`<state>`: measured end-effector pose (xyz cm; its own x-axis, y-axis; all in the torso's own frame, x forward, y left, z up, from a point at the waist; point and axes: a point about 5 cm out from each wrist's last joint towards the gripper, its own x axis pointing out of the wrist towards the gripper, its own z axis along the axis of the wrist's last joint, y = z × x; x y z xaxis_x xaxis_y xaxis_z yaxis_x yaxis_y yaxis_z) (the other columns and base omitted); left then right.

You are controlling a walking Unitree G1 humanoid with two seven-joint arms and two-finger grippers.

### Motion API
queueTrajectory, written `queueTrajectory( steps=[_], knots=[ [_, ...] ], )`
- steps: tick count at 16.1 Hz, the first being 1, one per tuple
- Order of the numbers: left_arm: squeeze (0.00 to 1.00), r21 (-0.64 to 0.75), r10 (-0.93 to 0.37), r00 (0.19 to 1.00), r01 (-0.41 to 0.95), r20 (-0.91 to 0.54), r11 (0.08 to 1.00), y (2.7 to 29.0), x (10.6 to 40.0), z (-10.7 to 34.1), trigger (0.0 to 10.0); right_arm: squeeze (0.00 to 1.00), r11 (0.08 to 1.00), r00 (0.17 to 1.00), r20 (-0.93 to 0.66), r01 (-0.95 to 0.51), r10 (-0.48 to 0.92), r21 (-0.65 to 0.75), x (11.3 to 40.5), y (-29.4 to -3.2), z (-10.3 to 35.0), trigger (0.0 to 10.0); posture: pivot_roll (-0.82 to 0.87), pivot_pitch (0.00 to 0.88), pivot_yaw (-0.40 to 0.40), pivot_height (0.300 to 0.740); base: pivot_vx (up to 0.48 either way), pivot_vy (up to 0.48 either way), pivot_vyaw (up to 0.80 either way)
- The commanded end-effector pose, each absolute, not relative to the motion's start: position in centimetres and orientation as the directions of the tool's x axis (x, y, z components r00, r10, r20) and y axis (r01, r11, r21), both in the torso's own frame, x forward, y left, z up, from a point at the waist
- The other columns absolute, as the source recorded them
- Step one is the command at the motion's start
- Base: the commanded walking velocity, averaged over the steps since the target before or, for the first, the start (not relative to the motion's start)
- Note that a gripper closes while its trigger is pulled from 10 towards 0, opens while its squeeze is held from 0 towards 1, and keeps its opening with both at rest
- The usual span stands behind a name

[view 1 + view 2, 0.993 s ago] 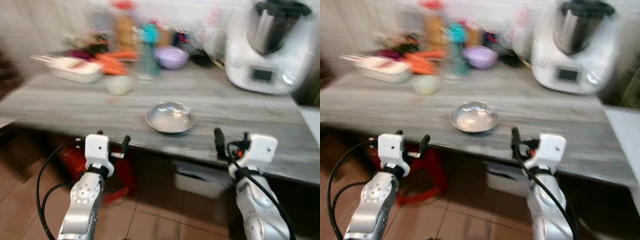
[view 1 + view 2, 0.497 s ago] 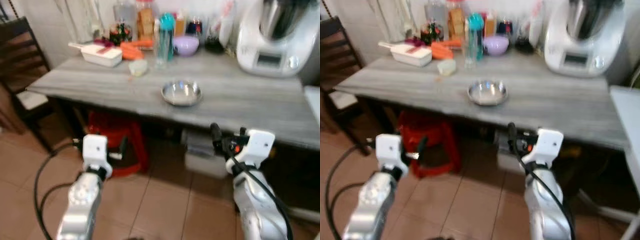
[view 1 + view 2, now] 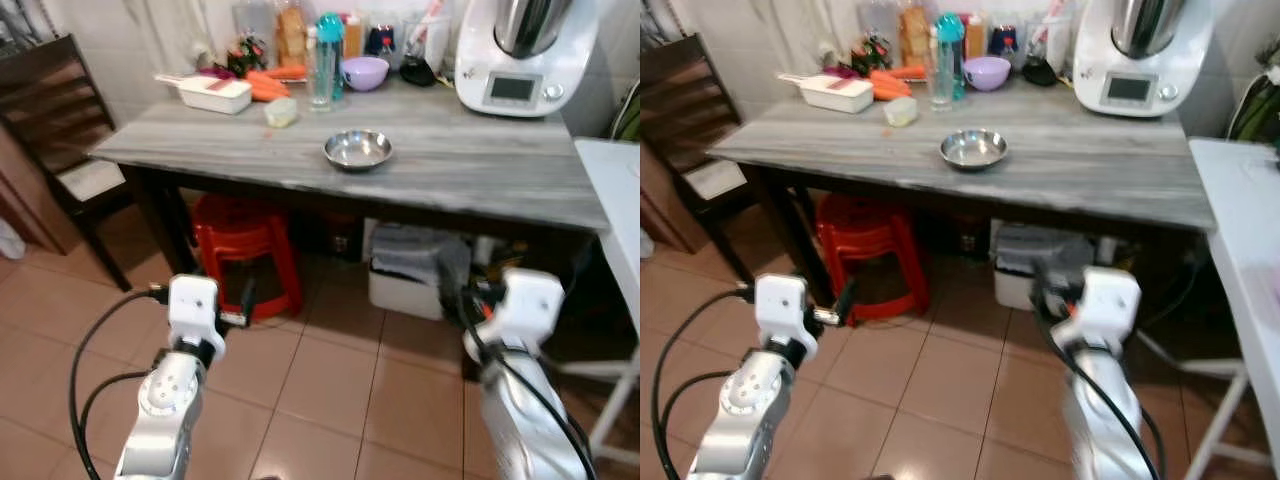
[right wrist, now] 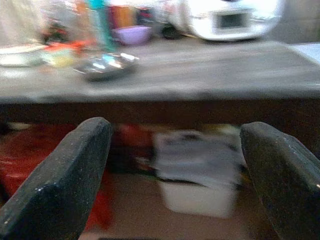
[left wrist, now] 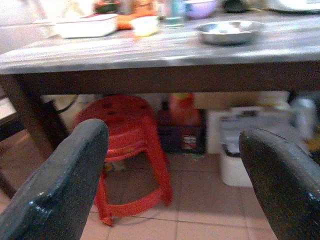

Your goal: Setting the table

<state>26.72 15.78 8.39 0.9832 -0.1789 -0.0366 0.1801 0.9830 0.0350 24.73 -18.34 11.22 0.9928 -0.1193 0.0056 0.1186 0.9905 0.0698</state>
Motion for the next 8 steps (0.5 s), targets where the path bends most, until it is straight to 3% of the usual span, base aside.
queueTrajectory(
  steps=[1,5,8],
  knots=[
    [0.0,0.013,-0.224,0.974,0.224,-0.003,0.974,15.7,26.8,9.1,10.0,0.0,0.989,0.991,0.025,0.127,-0.129,0.076,24.8,-18.4,11.7,10.0,0.02,0.0,0.029,0.74,0.0,0.0,0.0],
    [0.0,-0.018,-0.256,0.967,0.256,0.018,0.967,15.8,26.7,9.6,10.0,0.0,0.995,0.994,0.03,0.101,-0.101,0.013,23.9,-18.7,11.4,10.0,0.02,0.0,0.013,0.74,0.0,0.0,0.0],
    [0.0,0.016,-0.205,0.979,0.205,0.011,0.979,17.5,26.3,9.2,10.0,0.0,0.984,0.984,0.029,0.179,-0.179,-0.004,21.8,-20.0,11.2,10.0,0.01,0.0,0.012,0.74,0.0,0.0,0.0]
  ],
)
